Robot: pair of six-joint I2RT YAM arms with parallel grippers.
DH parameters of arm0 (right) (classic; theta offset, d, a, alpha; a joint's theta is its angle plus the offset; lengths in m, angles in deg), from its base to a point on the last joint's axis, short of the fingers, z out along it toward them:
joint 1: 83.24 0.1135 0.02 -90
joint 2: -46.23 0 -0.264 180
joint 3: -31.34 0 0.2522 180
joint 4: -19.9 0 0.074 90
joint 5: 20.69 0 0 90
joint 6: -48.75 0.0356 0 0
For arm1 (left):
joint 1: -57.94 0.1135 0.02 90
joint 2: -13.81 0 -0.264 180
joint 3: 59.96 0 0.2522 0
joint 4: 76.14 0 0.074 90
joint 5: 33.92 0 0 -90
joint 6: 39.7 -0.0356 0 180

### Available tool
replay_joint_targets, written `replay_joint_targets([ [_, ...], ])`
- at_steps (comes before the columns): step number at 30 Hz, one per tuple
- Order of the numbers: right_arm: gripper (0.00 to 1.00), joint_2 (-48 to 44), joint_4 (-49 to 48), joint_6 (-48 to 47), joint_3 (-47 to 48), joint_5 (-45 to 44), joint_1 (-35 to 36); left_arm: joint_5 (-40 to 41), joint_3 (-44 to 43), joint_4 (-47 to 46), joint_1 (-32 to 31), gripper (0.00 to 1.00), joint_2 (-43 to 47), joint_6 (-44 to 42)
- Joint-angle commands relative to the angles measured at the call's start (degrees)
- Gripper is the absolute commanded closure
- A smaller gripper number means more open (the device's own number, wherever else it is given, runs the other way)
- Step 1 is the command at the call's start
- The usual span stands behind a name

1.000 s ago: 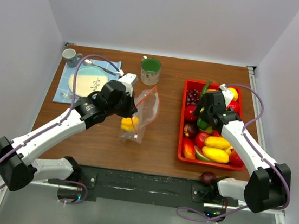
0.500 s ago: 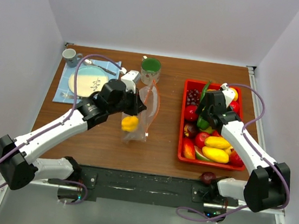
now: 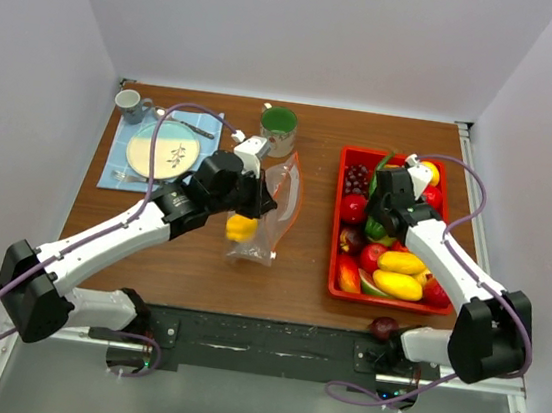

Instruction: Place the food in the zip-top bag and seal the zipper

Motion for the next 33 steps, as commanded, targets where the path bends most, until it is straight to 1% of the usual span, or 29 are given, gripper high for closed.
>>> replay_joint_targets([
  [1, 0.56, -2.5, 2.5, 0.0, 1.5, -1.2, -0.1, 0.9, -2.8, -3.0, -0.5, 1.00, -0.1, 0.7],
  [3, 0.63, -3.6, 4.1, -0.3, 2.2, -1.2, 0.0, 0.7, -3.1, -3.1, -0.6, 1.00, -0.4, 0.9],
  [4, 0.68, -5.0, 4.7, -0.6, 2.9, -1.1, -0.1, 0.7, -3.4, -3.0, -0.8, 1.00, -0.7, 0.9],
  [6, 0.72, -6.2, 6.5, -0.7, 3.4, -1.0, -0.1, 0.9, -4.1, -2.9, -0.9, 1.00, -1.4, 1.2],
  [7, 0.76, -7.4, 7.0, -0.8, 4.0, -0.9, -0.1, 1.2, -4.6, -2.7, -1.0, 1.00, -1.7, 1.3],
  [9, 0.78, -8.7, 8.4, -0.9, 4.2, -0.5, -0.1, 1.8, -5.1, -2.3, -1.2, 1.00, -2.6, 1.9],
  [13, 0.81, -11.6, 10.5, -1.3, 5.6, 0.5, -0.1, 2.8, -6.1, -1.6, -1.2, 1.00, -3.9, 3.0],
  [16, 0.83, -13.9, 11.3, -1.4, 6.9, 3.6, 0.0, 2.8, -6.5, -1.5, -1.3, 1.00, -4.5, 3.7],
  [21, 0.86, -17.6, 11.4, -0.3, 10.4, 12.9, 0.4, 3.5, -7.4, -0.9, -1.7, 1.00, -5.4, 4.4],
  [24, 0.86, -18.2, 10.1, 1.6, 12.5, 17.0, 1.9, 3.9, -7.7, -0.8, -2.0, 1.00, -5.8, 4.7],
  [25, 0.86, -18.2, 8.8, 2.2, 13.0, 18.8, 2.7, 3.9, -7.8, -0.8, -2.1, 1.00, -6.0, 4.8],
  [26, 0.86, -18.0, 8.3, 2.8, 13.6, 19.0, 5.5, 3.8, -7.9, -0.8, -2.3, 1.00, -6.1, 4.8],
  [28, 0.86, -16.4, 6.6, 4.1, 16.0, 17.6, 9.3, 3.8, -8.4, -0.4, -2.5, 1.00, -6.4, 5.0],
  [29, 0.86, -15.8, 5.9, 4.5, 16.7, 17.6, 12.5, 4.2, -8.4, -0.3, -2.8, 1.00, -6.6, 5.2],
  [30, 0.86, -15.0, 5.2, 5.6, 17.7, 18.2, 13.5, 5.4, -8.6, -0.1, -2.7, 1.00, -6.8, 5.2],
  [33, 0.86, -12.9, 0.5, 7.6, 17.3, 19.9, 16.4, 5.7, -8.8, -0.1, -3.0, 1.00, -6.8, 5.6],
])
